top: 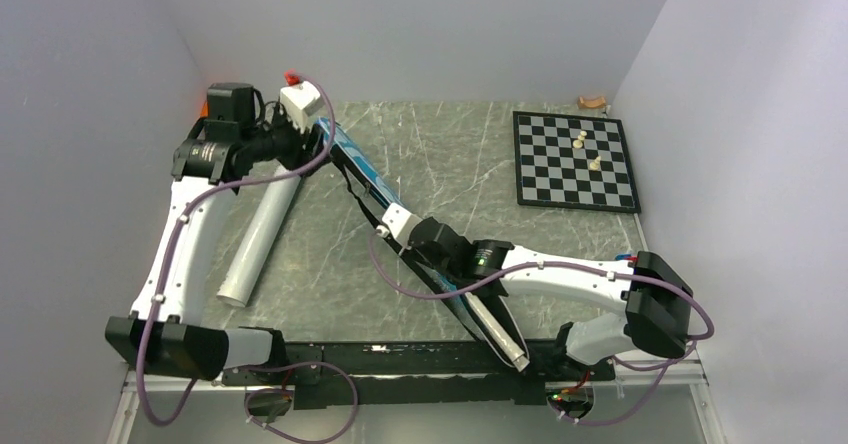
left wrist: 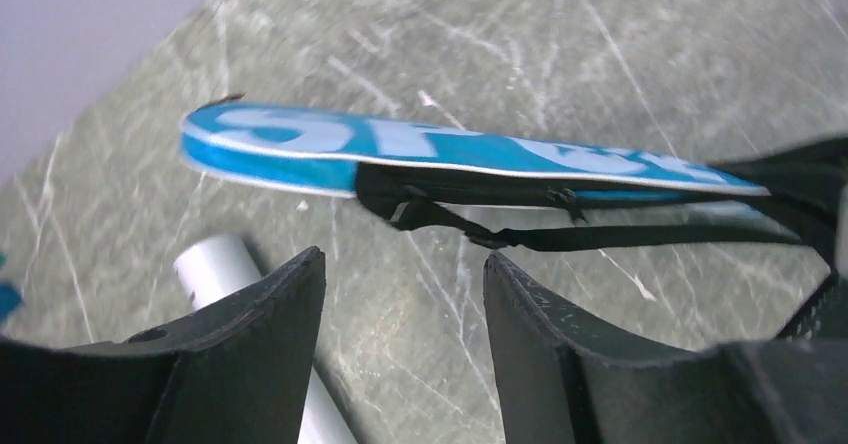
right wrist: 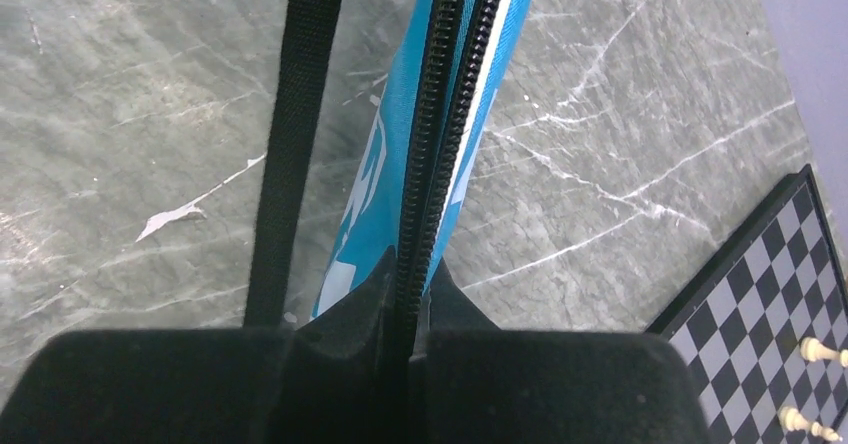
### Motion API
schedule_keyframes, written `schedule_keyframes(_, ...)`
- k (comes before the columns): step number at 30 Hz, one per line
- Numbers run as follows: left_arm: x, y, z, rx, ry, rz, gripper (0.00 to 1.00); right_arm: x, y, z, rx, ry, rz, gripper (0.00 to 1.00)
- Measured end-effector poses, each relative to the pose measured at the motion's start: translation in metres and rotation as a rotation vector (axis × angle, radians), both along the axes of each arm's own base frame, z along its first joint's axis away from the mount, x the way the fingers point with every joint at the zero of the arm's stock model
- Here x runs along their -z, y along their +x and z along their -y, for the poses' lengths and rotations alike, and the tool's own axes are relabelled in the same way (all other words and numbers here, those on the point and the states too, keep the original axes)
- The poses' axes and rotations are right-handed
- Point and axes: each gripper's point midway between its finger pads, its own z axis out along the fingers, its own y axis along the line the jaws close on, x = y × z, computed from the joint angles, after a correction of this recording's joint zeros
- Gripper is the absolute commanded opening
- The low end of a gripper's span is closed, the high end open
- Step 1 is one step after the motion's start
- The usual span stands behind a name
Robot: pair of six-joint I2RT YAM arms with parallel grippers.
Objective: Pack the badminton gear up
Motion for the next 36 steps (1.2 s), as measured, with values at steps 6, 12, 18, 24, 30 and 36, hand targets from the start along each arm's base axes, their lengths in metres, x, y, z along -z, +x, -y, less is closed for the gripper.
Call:
schedule_keyframes(6,0.008,-0.033,0.022,0.367,0.092,0.143,0.62,-0.005,-0.007,-0.004,-0.058,0.03,-0.005,0.0)
schedule_keyframes(12,0.038,-0.039,0.027,0.62,0.254,0.241,0.65,-0.01,-0.015,-0.008,-0.122,0.051,-0.019,0.0)
schedule_keyframes(18,0.039,-0.042,0.032,0.838,0.426,0.401,0.67,-0.007,-0.023,-0.014,-0.175,0.055,-0.046,0.0)
schedule_keyframes(24,0.043,-0.047,0.037,0.983,0.554,0.496,0.63,-0.003,-0.026,-0.017,-0.198,0.049,-0.063,0.0)
schedule_keyframes(30,0.067,-0.048,0.032,1.039,0.617,0.467,0.59,-0.001,-0.027,-0.018,-0.206,0.044,-0.07,0.0)
schedule_keyframes(36,0.08,-0.04,0.03,1.054,0.642,0.439,0.5,0.0,-0.029,-0.018,-0.215,0.038,-0.081,0.0)
